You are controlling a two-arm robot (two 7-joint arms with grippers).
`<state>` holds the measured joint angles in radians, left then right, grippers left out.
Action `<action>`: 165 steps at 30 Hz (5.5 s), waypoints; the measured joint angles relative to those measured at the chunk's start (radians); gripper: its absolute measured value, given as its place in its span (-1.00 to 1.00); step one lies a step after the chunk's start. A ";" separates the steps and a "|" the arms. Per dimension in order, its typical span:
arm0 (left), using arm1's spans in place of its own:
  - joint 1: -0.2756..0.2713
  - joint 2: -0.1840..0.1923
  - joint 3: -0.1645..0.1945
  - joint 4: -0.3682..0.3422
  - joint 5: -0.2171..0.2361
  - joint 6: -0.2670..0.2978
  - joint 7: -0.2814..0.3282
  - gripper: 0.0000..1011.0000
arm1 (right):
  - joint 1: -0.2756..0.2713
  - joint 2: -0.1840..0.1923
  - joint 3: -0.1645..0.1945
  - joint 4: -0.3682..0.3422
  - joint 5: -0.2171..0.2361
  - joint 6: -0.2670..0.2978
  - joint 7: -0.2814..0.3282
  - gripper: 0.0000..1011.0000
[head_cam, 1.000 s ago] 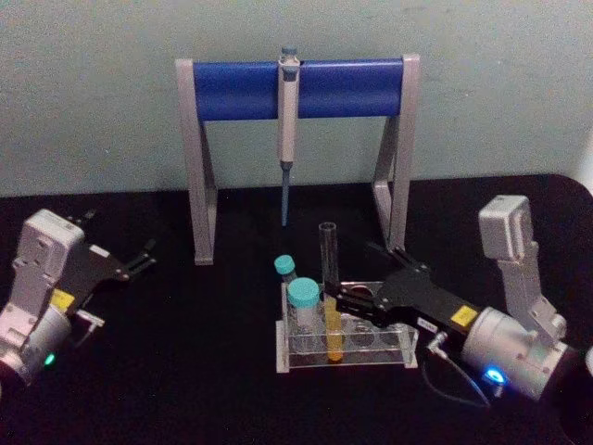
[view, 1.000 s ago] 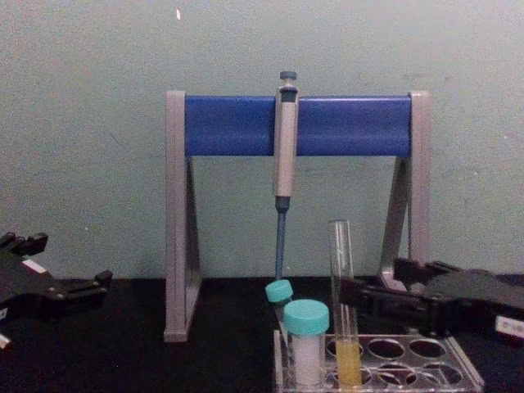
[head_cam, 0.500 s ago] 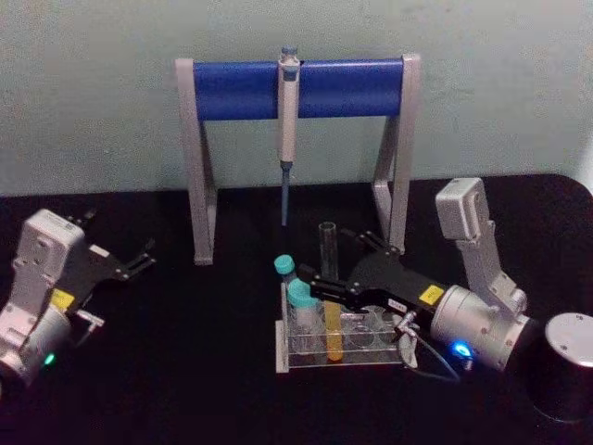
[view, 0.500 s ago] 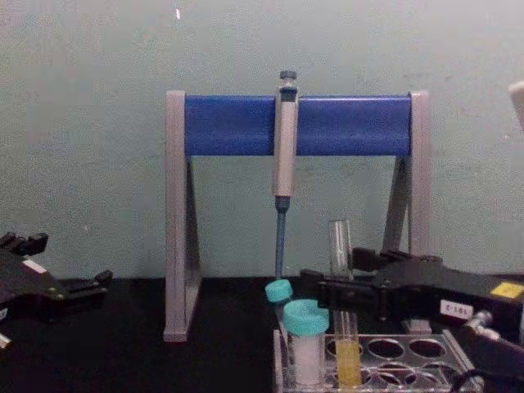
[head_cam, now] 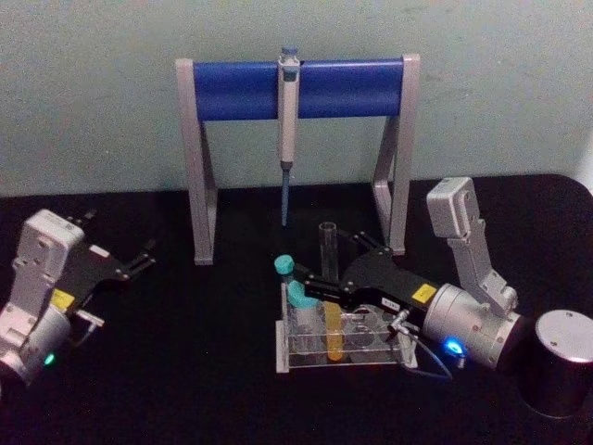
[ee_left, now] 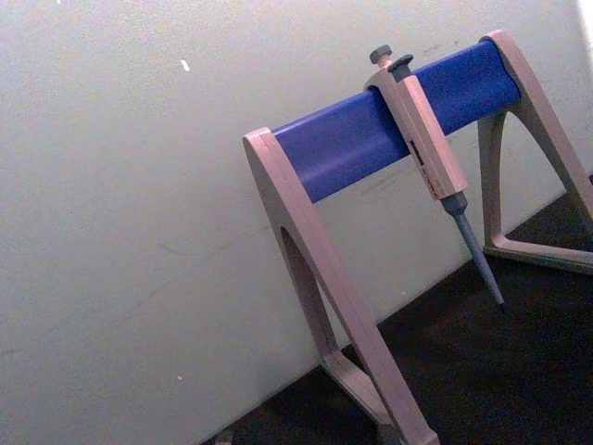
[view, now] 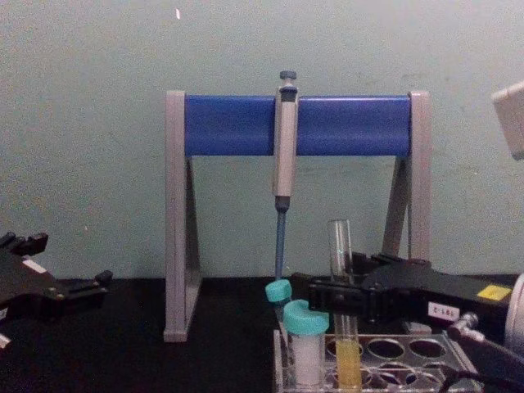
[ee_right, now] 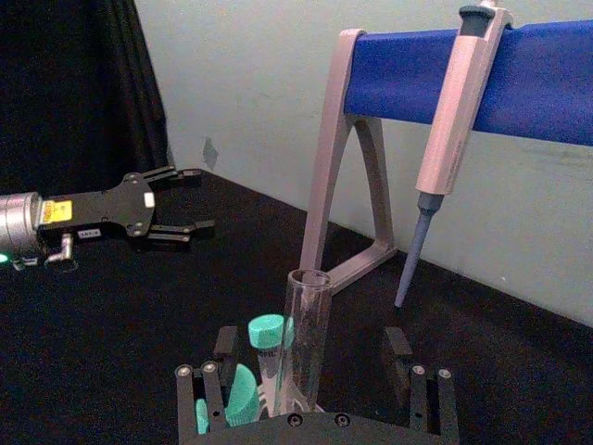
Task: Pick up the test tube from the test tube rack, shake it, then place it back into the test tube rack.
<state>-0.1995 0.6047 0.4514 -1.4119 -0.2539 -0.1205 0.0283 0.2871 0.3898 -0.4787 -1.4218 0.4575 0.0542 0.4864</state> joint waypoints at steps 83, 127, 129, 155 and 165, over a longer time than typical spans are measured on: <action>0.000 0.000 0.000 0.000 0.000 0.000 0.000 0.98 | -0.052 0.017 0.009 -0.081 -0.049 -0.100 0.010 -0.54; 0.000 0.000 0.000 0.000 0.000 0.000 0.000 0.98 | 0.053 -0.031 0.095 -0.042 -0.031 -0.075 -0.053 -0.54; 0.000 0.000 0.000 0.000 0.000 0.000 0.000 0.98 | 0.058 -0.035 0.095 -0.033 -0.034 -0.074 -0.054 -0.54; 0.000 0.000 0.000 0.000 0.000 0.000 0.000 0.98 | -0.075 0.044 0.136 -0.180 -0.023 -0.040 -0.049 -0.54; 0.000 0.000 0.000 0.000 0.000 0.000 0.000 0.98 | -0.039 0.010 0.088 -0.143 -0.007 -0.057 -0.012 -0.54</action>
<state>-0.1995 0.6047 0.4514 -1.4120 -0.2539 -0.1205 0.0283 0.2485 0.3996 -0.3908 -1.5645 0.4508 -0.0031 0.4745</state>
